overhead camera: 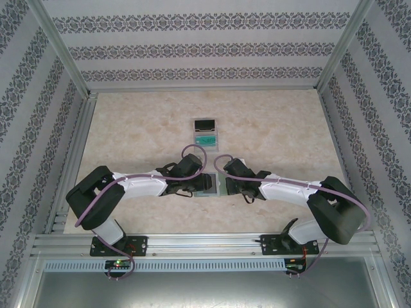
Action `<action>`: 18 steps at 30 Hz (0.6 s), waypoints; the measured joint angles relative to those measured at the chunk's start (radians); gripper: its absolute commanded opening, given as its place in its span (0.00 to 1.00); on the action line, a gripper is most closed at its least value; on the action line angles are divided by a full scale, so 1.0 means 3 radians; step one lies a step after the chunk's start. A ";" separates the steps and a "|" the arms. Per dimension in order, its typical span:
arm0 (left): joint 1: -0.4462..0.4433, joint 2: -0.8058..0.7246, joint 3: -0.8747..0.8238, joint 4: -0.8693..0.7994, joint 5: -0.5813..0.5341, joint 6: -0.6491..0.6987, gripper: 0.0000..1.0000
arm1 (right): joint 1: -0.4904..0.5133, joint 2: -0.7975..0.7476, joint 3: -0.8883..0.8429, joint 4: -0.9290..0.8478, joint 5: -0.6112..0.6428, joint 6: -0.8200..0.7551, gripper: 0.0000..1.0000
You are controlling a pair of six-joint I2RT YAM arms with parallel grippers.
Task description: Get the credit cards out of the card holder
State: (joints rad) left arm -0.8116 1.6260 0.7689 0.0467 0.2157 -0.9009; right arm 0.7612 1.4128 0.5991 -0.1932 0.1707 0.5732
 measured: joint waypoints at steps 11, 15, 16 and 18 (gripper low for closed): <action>0.0000 -0.0001 -0.0019 0.0146 0.0130 -0.0020 0.43 | -0.0001 0.0006 -0.0001 -0.0003 0.0005 0.0001 0.07; -0.0003 -0.0039 -0.0019 0.0238 0.0170 -0.0045 0.44 | -0.0003 0.0006 -0.0010 -0.0001 0.0013 0.0001 0.07; -0.0004 -0.0057 -0.0019 0.0262 0.0183 -0.0051 0.44 | -0.0003 0.0006 -0.0013 0.0001 0.0014 0.0001 0.07; -0.0018 -0.0092 -0.0019 0.0320 0.0211 -0.0053 0.44 | -0.0023 0.0006 -0.0014 0.0001 0.0010 0.0003 0.07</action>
State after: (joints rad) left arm -0.8169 1.5986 0.7631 0.1429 0.2790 -0.9169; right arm 0.7544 1.4147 0.5949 -0.1928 0.1738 0.5739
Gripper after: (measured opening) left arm 0.436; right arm 0.076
